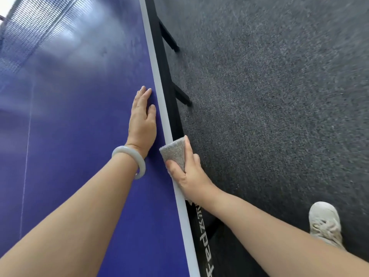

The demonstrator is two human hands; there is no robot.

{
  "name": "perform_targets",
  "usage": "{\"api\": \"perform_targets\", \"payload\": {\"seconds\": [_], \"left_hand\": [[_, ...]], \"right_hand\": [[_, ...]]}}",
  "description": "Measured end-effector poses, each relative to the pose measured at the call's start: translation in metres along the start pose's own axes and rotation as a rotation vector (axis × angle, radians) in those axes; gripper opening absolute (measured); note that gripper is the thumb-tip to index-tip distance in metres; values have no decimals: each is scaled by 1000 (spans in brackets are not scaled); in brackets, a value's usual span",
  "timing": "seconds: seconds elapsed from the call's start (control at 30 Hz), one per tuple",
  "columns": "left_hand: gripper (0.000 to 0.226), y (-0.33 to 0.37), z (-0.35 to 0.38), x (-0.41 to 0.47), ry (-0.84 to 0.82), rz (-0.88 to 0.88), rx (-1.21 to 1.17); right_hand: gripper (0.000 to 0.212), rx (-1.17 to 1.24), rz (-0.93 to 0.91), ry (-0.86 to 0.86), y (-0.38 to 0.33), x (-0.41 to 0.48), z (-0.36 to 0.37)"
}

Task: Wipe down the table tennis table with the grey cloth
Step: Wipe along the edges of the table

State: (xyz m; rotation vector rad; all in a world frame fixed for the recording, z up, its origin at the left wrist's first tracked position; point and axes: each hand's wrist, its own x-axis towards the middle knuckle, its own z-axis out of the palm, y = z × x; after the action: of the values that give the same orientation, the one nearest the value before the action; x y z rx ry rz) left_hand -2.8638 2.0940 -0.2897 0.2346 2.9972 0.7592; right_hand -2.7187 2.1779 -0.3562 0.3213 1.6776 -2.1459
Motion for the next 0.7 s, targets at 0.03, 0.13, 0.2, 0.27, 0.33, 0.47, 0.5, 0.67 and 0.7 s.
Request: {"api": "perform_targets", "payload": {"seconds": [0.03, 0.13, 0.2, 0.27, 0.33, 0.47, 0.5, 0.67, 0.7], "left_hand": [[46, -2, -2, -19, -23, 23, 38], [49, -8, -6, -94, -76, 51, 150], [50, -7, -3, -138, -89, 23, 182], [54, -2, 5, -162, -72, -7, 211], [55, 3, 10, -168, -39, -36, 239], [56, 8, 12, -165, -42, -60, 267], [56, 8, 12, -165, -44, -56, 277], [57, 8, 13, -165, -39, -42, 285], [56, 8, 13, -165, -38, -41, 289]], "right_hand": [[84, -2, -8, -3, 1, 0, 0], [84, 12, -20, 1, -1, 0, -1], [83, 28, -12, 0, -3, 0, -2], [83, 45, -15, -3, -3, -1, -2], [81, 57, -24, 5, -5, -3, 0], [72, 125, -20, 126, -4, -20, 12], [70, 136, -31, 142, 3, -32, 17], [64, 157, -90, 92, 45, -113, 31], [63, 157, -84, 82, 49, -120, 32]]}}
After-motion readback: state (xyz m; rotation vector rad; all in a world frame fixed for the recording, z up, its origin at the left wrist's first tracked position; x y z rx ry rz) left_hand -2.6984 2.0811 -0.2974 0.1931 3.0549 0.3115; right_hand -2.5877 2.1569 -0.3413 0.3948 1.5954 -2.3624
